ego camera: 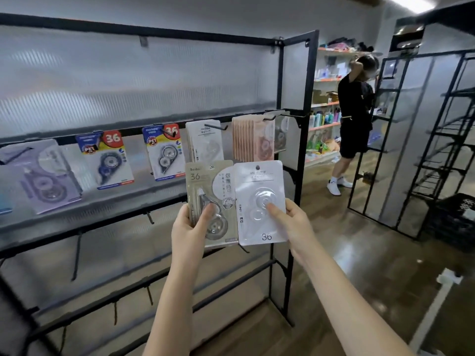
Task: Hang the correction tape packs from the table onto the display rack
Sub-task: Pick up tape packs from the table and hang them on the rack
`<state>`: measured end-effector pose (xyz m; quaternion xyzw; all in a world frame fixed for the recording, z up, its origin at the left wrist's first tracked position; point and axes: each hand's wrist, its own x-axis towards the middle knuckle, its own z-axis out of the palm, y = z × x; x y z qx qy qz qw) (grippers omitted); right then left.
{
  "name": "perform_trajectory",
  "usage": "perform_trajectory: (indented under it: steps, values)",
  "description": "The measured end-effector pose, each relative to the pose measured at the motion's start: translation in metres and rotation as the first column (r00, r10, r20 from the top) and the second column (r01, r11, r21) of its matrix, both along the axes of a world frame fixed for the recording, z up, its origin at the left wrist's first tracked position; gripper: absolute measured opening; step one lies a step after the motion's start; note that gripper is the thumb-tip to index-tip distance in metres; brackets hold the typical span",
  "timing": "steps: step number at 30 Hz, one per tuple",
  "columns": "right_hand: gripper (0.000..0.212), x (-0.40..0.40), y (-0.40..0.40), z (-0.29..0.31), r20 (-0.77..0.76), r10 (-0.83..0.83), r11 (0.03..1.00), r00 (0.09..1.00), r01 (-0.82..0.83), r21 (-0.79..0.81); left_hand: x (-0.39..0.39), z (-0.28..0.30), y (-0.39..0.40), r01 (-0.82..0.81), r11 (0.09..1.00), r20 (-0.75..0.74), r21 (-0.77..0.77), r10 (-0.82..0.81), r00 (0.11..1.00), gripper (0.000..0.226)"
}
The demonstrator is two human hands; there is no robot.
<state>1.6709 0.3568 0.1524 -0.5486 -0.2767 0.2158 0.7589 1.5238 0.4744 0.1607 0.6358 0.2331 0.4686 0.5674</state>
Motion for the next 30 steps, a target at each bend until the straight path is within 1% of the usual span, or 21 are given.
perform_trajectory:
  steps: [6,12,15,17,20,23,26,28,30]
  values:
    - [0.009,0.042,0.051,0.008,0.043,0.025,0.999,0.999,-0.027,0.035,0.032,0.000,0.033,-0.043,0.999,0.050,-0.015,0.043,0.998,0.015]
    - [0.013,0.078,0.106,0.028,0.131,0.056,0.995,0.990,-0.065,0.070,0.060,0.006,0.073,-0.103,0.995,0.090,0.002,0.103,0.991,0.011]
    - [0.013,0.094,0.129,0.035,0.156,0.070,0.993,0.985,-0.084,0.083,0.071,0.008,0.090,-0.113,0.993,0.106,-0.018,0.114,0.988,0.009]
    - [0.012,0.100,0.143,0.039,0.170,0.087,0.992,0.982,-0.101,0.076,0.077,0.009,0.100,-0.113,0.993,0.114,-0.019,0.114,0.987,0.006]
    - [0.009,0.110,0.159,0.038,0.196,0.102,0.992,0.975,-0.114,0.051,0.082,0.012,0.109,-0.105,0.994,0.130,-0.023,0.107,0.986,0.009]
    - [0.019,0.118,0.177,0.031,0.182,0.107,0.994,0.977,-0.112,0.018,0.085,0.014,0.115,-0.094,0.995,0.151,-0.028,0.097,0.984,0.013]
    - [0.010,0.126,0.202,0.025,0.171,0.118,0.993,0.978,-0.113,-0.037,0.087,0.013,0.122,-0.102,0.994,0.152,-0.039,0.107,0.983,0.015]
    - [0.015,0.130,0.218,0.024,0.166,0.156,0.986,0.974,-0.145,-0.077,0.089,0.011,0.125,-0.128,0.991,0.150,-0.043,0.133,0.980,0.016]
    - [0.019,0.134,0.233,0.025,0.133,0.227,0.973,0.965,-0.219,-0.069,0.091,0.010,0.127,-0.150,0.988,0.144,-0.043,0.154,0.977,0.018]
